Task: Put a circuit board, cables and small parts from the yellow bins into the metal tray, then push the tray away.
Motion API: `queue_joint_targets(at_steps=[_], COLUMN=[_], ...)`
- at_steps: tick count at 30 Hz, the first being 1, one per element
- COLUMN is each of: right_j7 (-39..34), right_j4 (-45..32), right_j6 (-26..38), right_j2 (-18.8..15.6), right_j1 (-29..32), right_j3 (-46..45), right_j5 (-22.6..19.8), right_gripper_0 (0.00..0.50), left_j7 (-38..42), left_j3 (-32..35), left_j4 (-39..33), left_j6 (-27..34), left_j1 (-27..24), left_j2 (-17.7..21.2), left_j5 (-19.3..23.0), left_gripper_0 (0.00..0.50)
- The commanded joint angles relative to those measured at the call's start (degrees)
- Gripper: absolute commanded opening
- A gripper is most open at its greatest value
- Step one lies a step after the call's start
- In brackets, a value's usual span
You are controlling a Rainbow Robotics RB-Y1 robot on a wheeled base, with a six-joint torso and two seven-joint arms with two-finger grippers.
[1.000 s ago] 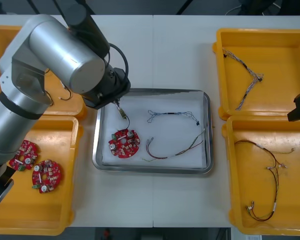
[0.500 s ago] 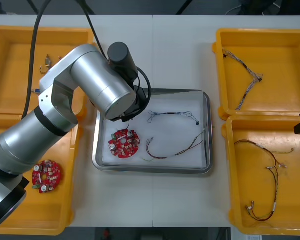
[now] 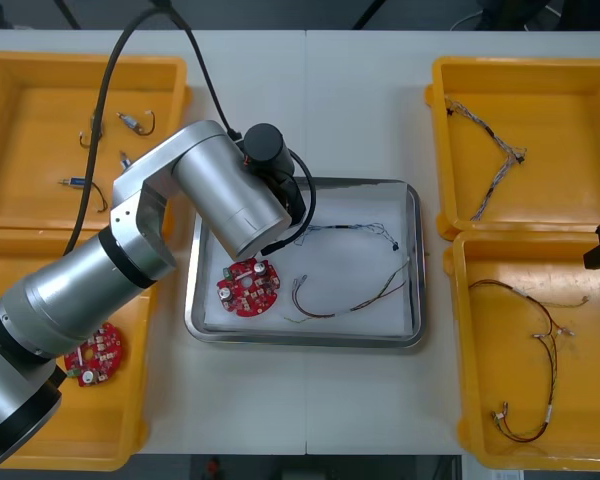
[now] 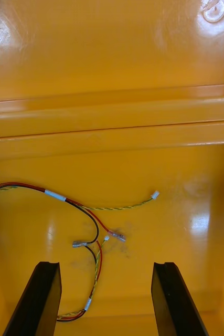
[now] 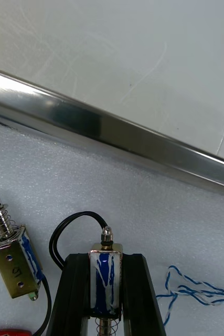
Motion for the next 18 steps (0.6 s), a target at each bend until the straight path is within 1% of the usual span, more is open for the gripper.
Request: queue_joint_targets(at_steps=[1, 2, 4, 5, 6, 7, 8, 10, 11, 13, 14, 18], right_j7=[-1.81, -1.81, -1.81, -1.81, -1.81, -1.81, -1.81, -1.81, -1.81, -1.81, -1.81, -1.81], right_j4=[-1.66, -1.66, -1.66, -1.66, -1.66, -1.66, -1.66, -1.66, -1.66, -1.66, -1.66, -1.66], right_j6=[-0.50, -0.50, -0.50, -0.50, -0.50, -0.50, -0.50, -0.50, -0.50, -0.50, -0.50, -0.50], right_j2=[-2.29, -2.29, -2.29, -2.29, -2.29, -2.29, -2.29, -2.29, -2.29, -2.29, -2.29, -2.29], right_j1=[0.82, 0.82, 0.82, 0.82, 0.82, 0.82, 0.82, 0.82, 0.82, 0.82, 0.82, 0.82], right_j3=[-1.65, -1.65, -1.65, -1.65, -1.65, -1.65, -1.65, -1.65, -1.65, -1.65, -1.65, -1.65], right_j5=[-0.24, -0.24, -0.24, -0.24, -0.24, -0.24, -0.24, -0.24, -0.24, -0.24, -0.24, -0.24], right_gripper_0=[0.500, 0.500, 0.500, 0.500, 0.500, 0.500, 0.500, 0.500, 0.500, 0.500, 0.500, 0.500], left_j7=[4.28, 4.37, 4.37, 4.37, 4.37, 4.37, 4.37, 4.37, 4.46, 4.72, 4.90, 5.86], left_j3=[-1.02, -1.02, -1.11, -1.02, -1.02, -1.02, -1.02, -1.02, -1.02, -1.02, -1.02, -1.02], left_j4=[-0.08, -0.08, -0.08, -0.08, -0.08, -0.08, -0.08, -0.08, -0.08, -0.26, -0.26, -1.93], left_j6=[-0.97, -0.88, -0.97, -0.97, -0.97, -0.97, -0.97, -0.97, -0.97, -0.97, -0.88, 0.35], left_j1=[-0.14, -0.14, -0.14, -0.06, -0.14, -0.06, -0.06, -0.06, -0.06, -0.32, -0.41, -1.55], left_j2=[-1.70, -1.70, -1.70, -1.70, -1.70, -1.70, -1.61, -1.61, -1.61, -1.52, -1.44, -0.29], left_j5=[-0.43, -0.35, -0.17, -0.17, -0.26, -0.35, -0.35, -0.43, -0.43, -0.35, -0.43, 1.41], left_gripper_0=[0.004, 0.007, 0.051, 0.064, 0.125, 0.222, 0.262, 0.325, 0.344, 0.401, 0.413, 0.500])
